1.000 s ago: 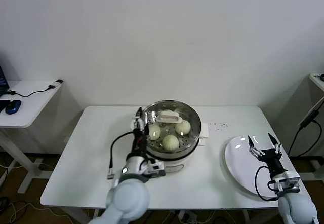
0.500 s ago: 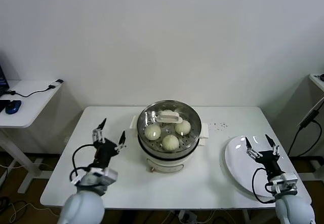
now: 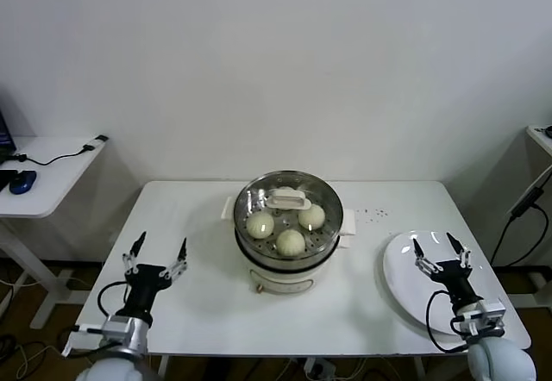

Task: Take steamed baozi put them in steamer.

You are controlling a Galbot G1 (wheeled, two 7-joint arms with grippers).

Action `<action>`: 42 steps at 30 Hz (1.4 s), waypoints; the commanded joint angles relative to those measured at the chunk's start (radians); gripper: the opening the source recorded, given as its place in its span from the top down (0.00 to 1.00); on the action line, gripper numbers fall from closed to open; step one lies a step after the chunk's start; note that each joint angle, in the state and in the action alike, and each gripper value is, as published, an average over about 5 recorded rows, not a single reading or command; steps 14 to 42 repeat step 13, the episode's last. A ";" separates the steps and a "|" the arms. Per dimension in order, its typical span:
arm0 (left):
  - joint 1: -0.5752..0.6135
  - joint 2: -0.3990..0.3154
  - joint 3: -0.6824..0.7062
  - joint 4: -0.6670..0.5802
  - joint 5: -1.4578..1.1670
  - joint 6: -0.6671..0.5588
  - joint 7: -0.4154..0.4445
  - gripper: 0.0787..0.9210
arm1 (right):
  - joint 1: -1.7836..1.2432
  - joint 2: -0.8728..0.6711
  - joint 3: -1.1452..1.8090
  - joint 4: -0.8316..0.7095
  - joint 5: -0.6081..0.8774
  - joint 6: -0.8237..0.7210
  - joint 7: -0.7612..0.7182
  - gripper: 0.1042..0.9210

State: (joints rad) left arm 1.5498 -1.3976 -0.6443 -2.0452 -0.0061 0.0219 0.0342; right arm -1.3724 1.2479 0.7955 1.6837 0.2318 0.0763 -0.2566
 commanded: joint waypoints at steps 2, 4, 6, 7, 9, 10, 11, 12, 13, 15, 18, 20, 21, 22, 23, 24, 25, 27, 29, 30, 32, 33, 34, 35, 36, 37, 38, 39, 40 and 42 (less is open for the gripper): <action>0.066 -0.047 -0.078 0.036 -0.167 -0.109 0.002 0.12 | -0.006 -0.006 -0.008 0.011 0.043 -0.027 -0.022 0.12; 0.070 -0.047 -0.080 0.034 -0.157 -0.108 -0.001 0.12 | -0.004 -0.008 -0.011 0.016 0.044 -0.031 -0.023 0.12; 0.072 -0.048 -0.081 0.035 -0.142 -0.108 -0.009 0.12 | -0.001 -0.007 -0.012 0.019 0.045 -0.035 -0.023 0.12; 0.072 -0.048 -0.082 0.036 -0.132 -0.110 -0.014 0.12 | 0.000 -0.007 -0.013 0.020 0.045 -0.036 -0.024 0.12; 0.074 -0.048 -0.083 0.036 -0.107 -0.113 -0.025 0.12 | 0.001 -0.006 -0.014 0.019 0.047 -0.037 -0.025 0.12; 0.075 -0.049 -0.082 0.035 -0.098 -0.115 -0.029 0.12 | 0.001 -0.005 -0.014 0.019 0.048 -0.036 -0.025 0.12; 0.078 -0.049 -0.082 0.032 -0.091 -0.115 -0.031 0.12 | 0.001 -0.005 -0.014 0.018 0.049 -0.036 -0.026 0.12; 0.079 -0.050 -0.082 0.030 -0.087 -0.114 -0.032 0.12 | 0.001 -0.005 -0.014 0.018 0.050 -0.036 -0.027 0.12; 0.081 -0.050 -0.081 0.028 -0.087 -0.115 -0.031 0.12 | 0.000 -0.005 -0.014 0.018 0.051 -0.036 -0.028 0.12; 0.081 -0.050 -0.081 0.028 -0.087 -0.115 -0.031 0.12 | 0.000 -0.005 -0.014 0.018 0.051 -0.036 -0.028 0.12; 0.081 -0.050 -0.081 0.028 -0.087 -0.115 -0.031 0.12 | 0.000 -0.005 -0.014 0.018 0.051 -0.036 -0.028 0.12; 0.081 -0.050 -0.081 0.028 -0.087 -0.115 -0.031 0.12 | 0.000 -0.005 -0.014 0.018 0.051 -0.036 -0.028 0.12; 0.081 -0.050 -0.081 0.028 -0.087 -0.115 -0.031 0.12 | 0.000 -0.005 -0.014 0.018 0.051 -0.036 -0.028 0.12; 0.081 -0.050 -0.081 0.028 -0.087 -0.115 -0.031 0.12 | 0.000 -0.005 -0.014 0.018 0.051 -0.036 -0.028 0.12; 0.081 -0.050 -0.081 0.028 -0.087 -0.115 -0.031 0.12 | 0.000 -0.005 -0.014 0.018 0.051 -0.036 -0.028 0.12; 0.081 -0.050 -0.081 0.028 -0.087 -0.115 -0.031 0.12 | 0.000 -0.005 -0.014 0.018 0.051 -0.036 -0.028 0.12; 0.081 -0.050 -0.081 0.028 -0.087 -0.115 -0.031 0.12 | 0.000 -0.005 -0.014 0.018 0.051 -0.036 -0.028 0.12; 0.081 -0.050 -0.081 0.028 -0.087 -0.115 -0.031 0.12 | 0.000 -0.005 -0.014 0.018 0.051 -0.036 -0.028 0.12; 0.081 -0.050 -0.081 0.028 -0.087 -0.115 -0.031 0.12 | 0.000 -0.005 -0.014 0.018 0.051 -0.036 -0.028 0.12; 0.081 -0.050 -0.081 0.028 -0.087 -0.115 -0.031 0.12 | 0.000 -0.005 -0.014 0.018 0.051 -0.036 -0.028 0.12; 0.081 -0.050 -0.081 0.028 -0.087 -0.115 -0.031 0.12 | 0.000 -0.005 -0.014 0.018 0.051 -0.036 -0.028 0.12; 0.081 -0.050 -0.081 0.028 -0.087 -0.115 -0.031 0.12 | 0.000 -0.005 -0.014 0.018 0.051 -0.036 -0.028 0.12; 0.081 -0.050 -0.081 0.028 -0.087 -0.115 -0.031 0.12 | 0.000 -0.005 -0.014 0.018 0.051 -0.036 -0.028 0.12; 0.081 -0.050 -0.081 0.028 -0.087 -0.115 -0.031 0.12 | 0.000 -0.005 -0.014 0.018 0.051 -0.036 -0.028 0.12; 0.081 -0.050 -0.081 0.028 -0.087 -0.115 -0.031 0.12 | 0.000 -0.005 -0.014 0.018 0.051 -0.036 -0.028 0.12; 0.081 -0.050 -0.081 0.028 -0.087 -0.115 -0.031 0.12 | 0.000 -0.005 -0.014 0.018 0.051 -0.036 -0.028 0.12; 0.081 -0.050 -0.081 0.028 -0.087 -0.115 -0.031 0.12 | 0.000 -0.005 -0.014 0.018 0.051 -0.036 -0.028 0.12; 0.081 -0.050 -0.081 0.028 -0.087 -0.115 -0.031 0.12 | 0.000 -0.005 -0.014 0.018 0.051 -0.036 -0.028 0.12; 0.081 -0.050 -0.081 0.028 -0.087 -0.115 -0.031 0.12 | 0.000 -0.005 -0.014 0.018 0.051 -0.036 -0.028 0.12; 0.081 -0.050 -0.081 0.028 -0.087 -0.115 -0.031 0.12 | 0.000 -0.005 -0.014 0.018 0.051 -0.036 -0.028 0.12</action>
